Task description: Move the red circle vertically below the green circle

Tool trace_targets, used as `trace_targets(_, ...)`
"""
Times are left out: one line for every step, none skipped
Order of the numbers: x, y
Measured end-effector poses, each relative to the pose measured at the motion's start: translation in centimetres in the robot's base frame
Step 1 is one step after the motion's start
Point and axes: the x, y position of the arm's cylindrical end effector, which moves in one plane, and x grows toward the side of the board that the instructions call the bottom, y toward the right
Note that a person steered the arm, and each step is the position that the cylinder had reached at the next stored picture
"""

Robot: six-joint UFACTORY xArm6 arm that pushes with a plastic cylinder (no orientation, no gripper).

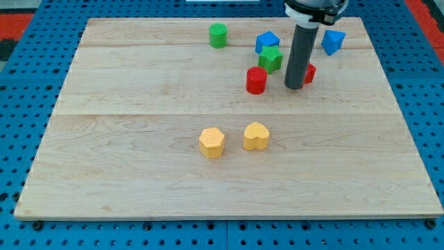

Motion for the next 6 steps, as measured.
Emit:
trace_targets(1.8,-2.3)
trace_targets(1.2,-2.7)
trace_targets(0.0,-3.1)
trace_targets(-1.0,-5.8)
trace_targets(-2.1,-8.9)
trace_targets(-4.2,-10.8)
